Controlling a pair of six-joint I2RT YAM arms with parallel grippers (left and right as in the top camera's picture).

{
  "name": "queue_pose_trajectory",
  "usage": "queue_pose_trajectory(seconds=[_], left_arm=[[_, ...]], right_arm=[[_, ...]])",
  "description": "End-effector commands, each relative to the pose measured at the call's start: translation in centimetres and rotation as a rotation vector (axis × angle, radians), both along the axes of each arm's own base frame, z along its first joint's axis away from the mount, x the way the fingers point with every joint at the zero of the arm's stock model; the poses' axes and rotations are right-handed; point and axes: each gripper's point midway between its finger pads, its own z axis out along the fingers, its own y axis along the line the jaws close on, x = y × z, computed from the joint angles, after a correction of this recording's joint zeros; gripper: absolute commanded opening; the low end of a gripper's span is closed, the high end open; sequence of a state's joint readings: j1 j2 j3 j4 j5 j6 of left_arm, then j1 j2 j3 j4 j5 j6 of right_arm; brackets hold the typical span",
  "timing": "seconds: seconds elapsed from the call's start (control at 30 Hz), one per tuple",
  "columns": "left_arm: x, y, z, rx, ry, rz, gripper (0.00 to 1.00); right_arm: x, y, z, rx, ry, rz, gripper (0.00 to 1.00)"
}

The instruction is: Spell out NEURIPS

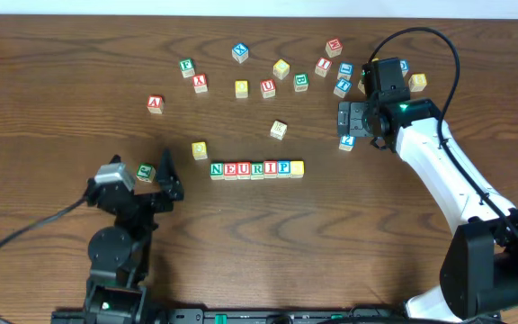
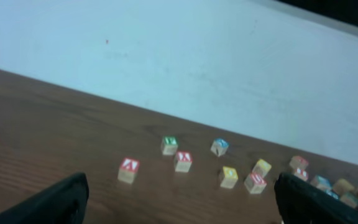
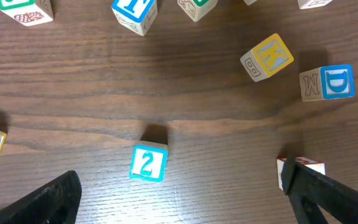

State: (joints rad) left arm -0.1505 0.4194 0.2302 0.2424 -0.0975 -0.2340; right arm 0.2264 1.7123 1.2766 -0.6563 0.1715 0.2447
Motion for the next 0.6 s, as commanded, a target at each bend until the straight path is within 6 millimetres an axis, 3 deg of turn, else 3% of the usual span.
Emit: queue_pose_trajectory(seconds=[0.0,0.57], left_arm=[[-0.8,-0.2,-0.3,0.018,-0.044,-0.049,0.94],[-2.5,-0.2,-2.5,0.021,-0.111,-0.103,0.94]], right_arm=[[0.5,0.0,0.7,0.006,-0.02,-0.007,0.99],[0.5,0.0,0.7,0.006,-0.02,-0.007,0.99]])
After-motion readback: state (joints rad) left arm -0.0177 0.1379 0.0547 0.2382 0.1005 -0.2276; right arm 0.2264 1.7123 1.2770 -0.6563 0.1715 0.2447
